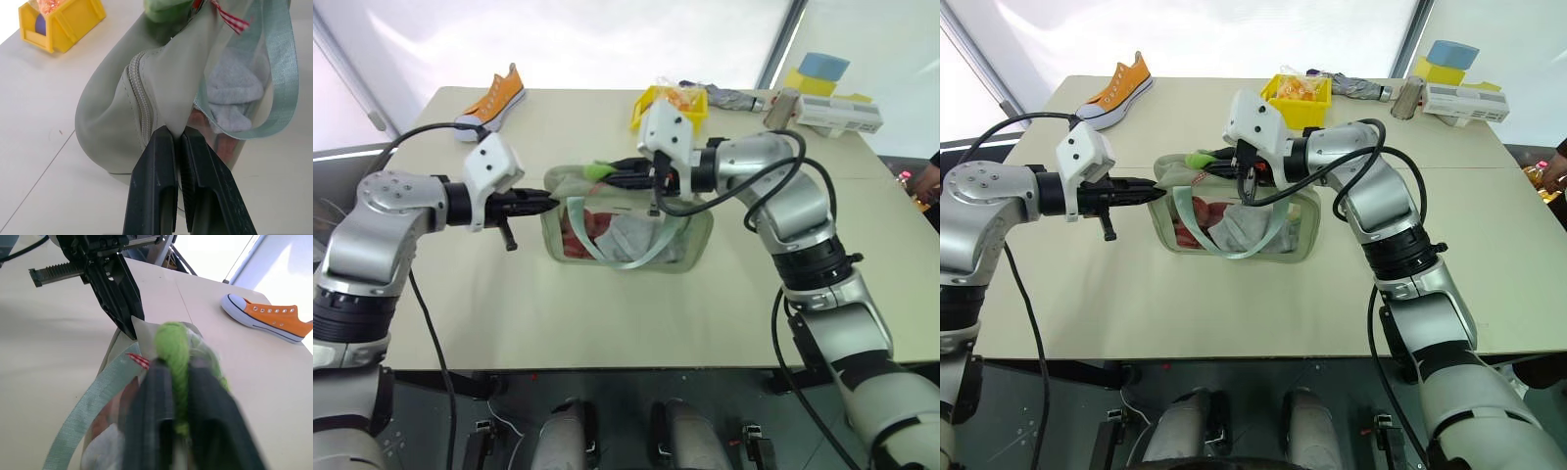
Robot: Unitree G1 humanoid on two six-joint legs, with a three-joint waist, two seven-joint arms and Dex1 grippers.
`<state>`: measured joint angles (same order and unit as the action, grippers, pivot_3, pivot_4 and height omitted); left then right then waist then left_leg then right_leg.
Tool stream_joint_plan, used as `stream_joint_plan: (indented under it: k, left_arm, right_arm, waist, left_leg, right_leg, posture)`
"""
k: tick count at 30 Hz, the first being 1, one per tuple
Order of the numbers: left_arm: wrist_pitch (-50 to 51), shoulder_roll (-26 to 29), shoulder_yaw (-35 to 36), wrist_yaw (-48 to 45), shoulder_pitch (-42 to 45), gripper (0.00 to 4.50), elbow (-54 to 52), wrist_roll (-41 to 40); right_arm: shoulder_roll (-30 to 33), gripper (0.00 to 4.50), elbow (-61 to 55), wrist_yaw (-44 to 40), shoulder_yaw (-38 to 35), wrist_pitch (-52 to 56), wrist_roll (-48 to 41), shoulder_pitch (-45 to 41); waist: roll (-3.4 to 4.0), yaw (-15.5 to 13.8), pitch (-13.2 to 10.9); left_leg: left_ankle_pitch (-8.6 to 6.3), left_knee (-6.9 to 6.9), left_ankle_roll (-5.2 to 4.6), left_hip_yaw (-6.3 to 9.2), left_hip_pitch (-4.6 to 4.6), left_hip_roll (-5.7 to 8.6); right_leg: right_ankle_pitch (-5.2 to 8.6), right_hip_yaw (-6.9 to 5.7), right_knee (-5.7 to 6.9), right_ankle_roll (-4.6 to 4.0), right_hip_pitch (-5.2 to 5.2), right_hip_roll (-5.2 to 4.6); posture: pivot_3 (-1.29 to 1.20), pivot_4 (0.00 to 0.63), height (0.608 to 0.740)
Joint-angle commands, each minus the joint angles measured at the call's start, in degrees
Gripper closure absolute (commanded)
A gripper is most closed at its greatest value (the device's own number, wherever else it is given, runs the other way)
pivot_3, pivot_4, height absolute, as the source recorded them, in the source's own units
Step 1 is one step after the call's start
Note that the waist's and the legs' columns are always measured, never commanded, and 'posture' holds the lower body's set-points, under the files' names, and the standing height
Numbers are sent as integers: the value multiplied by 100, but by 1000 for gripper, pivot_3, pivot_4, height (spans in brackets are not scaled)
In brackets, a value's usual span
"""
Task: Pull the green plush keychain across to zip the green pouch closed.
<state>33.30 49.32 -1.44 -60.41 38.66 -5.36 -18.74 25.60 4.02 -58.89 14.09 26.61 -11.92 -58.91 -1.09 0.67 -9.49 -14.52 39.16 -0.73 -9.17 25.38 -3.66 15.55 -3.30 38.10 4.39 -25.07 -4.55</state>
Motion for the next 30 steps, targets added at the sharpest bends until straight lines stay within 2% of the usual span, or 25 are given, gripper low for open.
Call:
stream_joint_plan:
  k: [1, 7, 10, 14, 16, 18, 23, 30]
  left_arm:
    - [-42, -22, 29, 64, 74, 4500, -97, 26]
    - [-105, 9, 108, 105, -20, 4500, -84, 34]
    - [-113, 3, 143, 148, -74, 4500, -82, 24]
    - [-50, -67, 83, 165, -65, 4500, -140, -13]
    - [-96, -103, 67, 174, -66, 4500, -131, 10]
    - [-87, -110, 69, 181, -61, 4500, -132, 6]
    - [-48, -105, 62, 179, -54, 4500, -148, -10]
    - [35, -118, 75, 248, -137, 4500, -294, -43]
  right_arm:
    - [299, 4470, -279, 14, -401, 180, -112, -218]
    - [1605, 4470, -362, 154, -828, 458, 278, -387]
    - [2040, 4470, -659, 257, -1009, 774, 288, -268]
    - [2742, 4470, -974, 421, -1066, 1000, 633, 259]
    - [2880, 4470, -965, 614, -1024, 1070, 789, 611]
    - [2919, 4470, -978, 777, -954, 1092, 916, 1006]
    - [2442, 4470, -907, 1347, -796, 1152, 1090, 2053]
    - [1421, 4470, -1052, 1665, -521, 1528, 908, 2530]
  waist:
    - [0, -2, 0]
    - [1, -15, -1]
    - [1, 5, 0]
    - [1, 7, 0]
    - [1, -4, 0]
    - [0, 5, 0]
    - [0, 1, 1]
    - [1, 9, 1]
  left_leg:
    - [0, 0, 0, 0, 0, 0]
    - [-1, 0, -1, 1, 2, 0]
    - [-1, -1, -1, 1, 0, -1]
    - [-1, -3, -1, -1, -1, -2]
    - [-1, -1, -1, -1, 0, -2]
    - [-1, 0, -1, -3, -3, 0]
    - [0, -1, 0, -3, -2, 1]
    - [1, 0, 1, -2, -5, 1]
  right_leg:
    - [0, 0, 0, 0, 0, 0]
    - [0, 0, -2, 0, 0, -4]
    - [0, 1, -2, 0, -1, -3]
    - [0, 1, -1, 0, -4, 0]
    - [0, 1, -2, 0, -2, -2]
    - [0, 2, -4, 0, 1, -4]
    - [0, 2, -2, 0, -1, -1]
    - [0, 1, -3, 1, 3, 1]
  posture:
    - [0, 150, 740]
    - [0, 150, 740]
    - [0, 150, 740]
    - [0, 150, 740]
    - [0, 150, 740]
    - [0, 150, 740]
    - [0, 150, 740]
    - [0, 150, 740]
